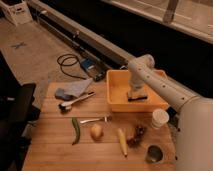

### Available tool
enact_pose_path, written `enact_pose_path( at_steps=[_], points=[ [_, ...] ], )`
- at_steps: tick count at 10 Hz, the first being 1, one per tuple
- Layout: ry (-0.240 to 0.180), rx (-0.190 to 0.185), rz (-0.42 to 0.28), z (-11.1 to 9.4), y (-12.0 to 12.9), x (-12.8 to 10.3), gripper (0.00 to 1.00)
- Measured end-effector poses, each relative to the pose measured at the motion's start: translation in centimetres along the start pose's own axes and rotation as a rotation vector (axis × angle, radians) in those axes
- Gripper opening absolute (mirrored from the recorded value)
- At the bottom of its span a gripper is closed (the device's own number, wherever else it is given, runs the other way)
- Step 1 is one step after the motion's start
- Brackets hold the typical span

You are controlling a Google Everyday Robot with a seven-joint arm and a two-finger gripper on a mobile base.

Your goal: Wipe tray with eraser

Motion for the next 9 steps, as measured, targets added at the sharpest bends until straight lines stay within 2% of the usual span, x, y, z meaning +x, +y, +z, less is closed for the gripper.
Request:
enact_pose_path(
  at_steps=[2, 4, 6, 7, 9],
  points=[
    [0.053, 0.004, 0.013, 1.6, -3.4, 1.4, 0.00],
    [0.066, 0.013, 0.013, 2.4, -5.7, 1.8, 0.00],
    [0.040, 0.013, 0.002, 2.4, -5.8, 0.7, 0.00],
    [-0.001, 0.020, -0.016, 2.2, -5.5, -1.0, 0.00],
    [-0.079, 0.024, -0.042, 1.5, -3.3, -3.5, 0.00]
  ],
)
